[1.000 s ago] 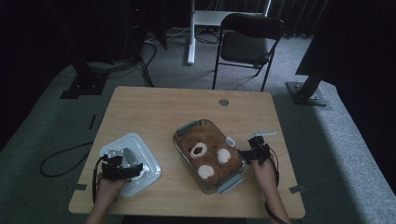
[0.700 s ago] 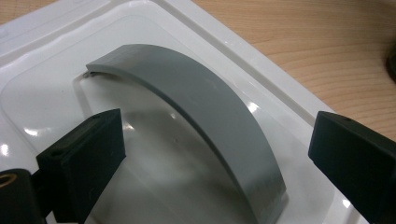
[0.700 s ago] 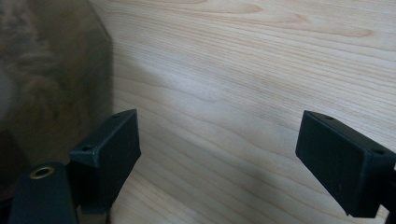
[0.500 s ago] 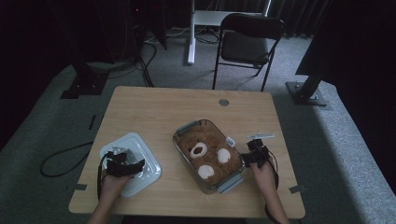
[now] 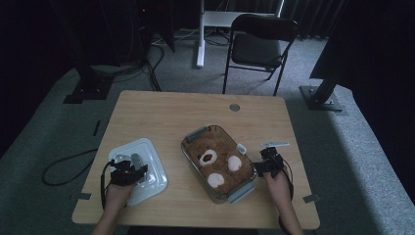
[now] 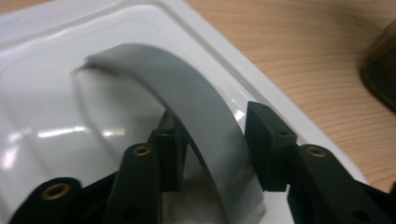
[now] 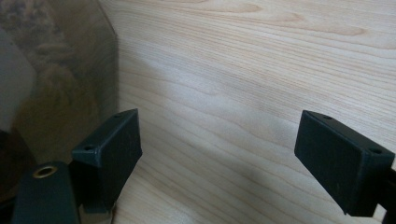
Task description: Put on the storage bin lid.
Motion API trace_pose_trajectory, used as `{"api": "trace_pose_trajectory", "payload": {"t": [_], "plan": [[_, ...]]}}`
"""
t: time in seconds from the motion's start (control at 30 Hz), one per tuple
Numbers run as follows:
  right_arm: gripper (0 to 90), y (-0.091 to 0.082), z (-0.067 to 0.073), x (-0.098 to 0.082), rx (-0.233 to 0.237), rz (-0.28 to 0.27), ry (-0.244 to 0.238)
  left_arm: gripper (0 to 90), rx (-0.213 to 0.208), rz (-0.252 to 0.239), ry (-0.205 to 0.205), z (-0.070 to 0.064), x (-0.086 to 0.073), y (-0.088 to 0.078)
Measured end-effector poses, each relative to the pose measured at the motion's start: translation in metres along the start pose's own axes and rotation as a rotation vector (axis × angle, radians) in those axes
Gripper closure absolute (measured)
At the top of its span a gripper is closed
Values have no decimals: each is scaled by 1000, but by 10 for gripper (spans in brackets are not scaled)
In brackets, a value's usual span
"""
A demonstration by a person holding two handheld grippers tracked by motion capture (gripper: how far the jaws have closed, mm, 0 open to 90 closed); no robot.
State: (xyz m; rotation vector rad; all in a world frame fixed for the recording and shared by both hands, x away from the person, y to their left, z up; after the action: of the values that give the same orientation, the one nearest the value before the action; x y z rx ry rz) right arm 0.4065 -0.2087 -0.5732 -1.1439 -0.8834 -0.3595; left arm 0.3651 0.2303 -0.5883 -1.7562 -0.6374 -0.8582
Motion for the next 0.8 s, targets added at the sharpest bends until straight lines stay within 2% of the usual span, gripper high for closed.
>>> {"api": "trace_pose_trajectory", "payload": {"t": [0.1, 0.2, 0.23, 0.33, 0.47, 0.63, 0.8], "plan": [[139, 1, 1, -3, 19, 3, 13, 687, -40, -12, -13, -3, 3, -4], [139, 1, 0, -4, 27, 3, 19, 701, -45, -17, -14, -4, 4, -6], [139, 2, 0, -5, 34, 7, 23, 701, -62, -31, -6, -8, 7, -10], [141, 2, 1, -10, 52, 8, 46, 727, -74, -49, 7, -12, 12, -17], [150, 1, 5, -16, 85, 8, 72, 728, -102, -77, 5, -18, 19, -28], [150, 1, 18, -23, 140, 19, 79, 728, -143, -118, 5, -28, 31, -45], [152, 2, 43, -26, 201, 25, 58, 728, -183, -186, 21, -37, 52, -70]]}}
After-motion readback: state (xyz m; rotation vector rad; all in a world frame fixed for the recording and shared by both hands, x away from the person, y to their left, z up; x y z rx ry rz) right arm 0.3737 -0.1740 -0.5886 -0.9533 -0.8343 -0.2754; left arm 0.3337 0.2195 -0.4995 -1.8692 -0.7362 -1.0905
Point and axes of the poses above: each handheld gripper's, and its own axes: y roughly forward along the jaws, x roughly out of its top, z roughly to its left, the point moved 8 cm from there along y, roughly forward along the jaws, and after that the axes turned 8 degrees about -z, right-handed, at the moved point
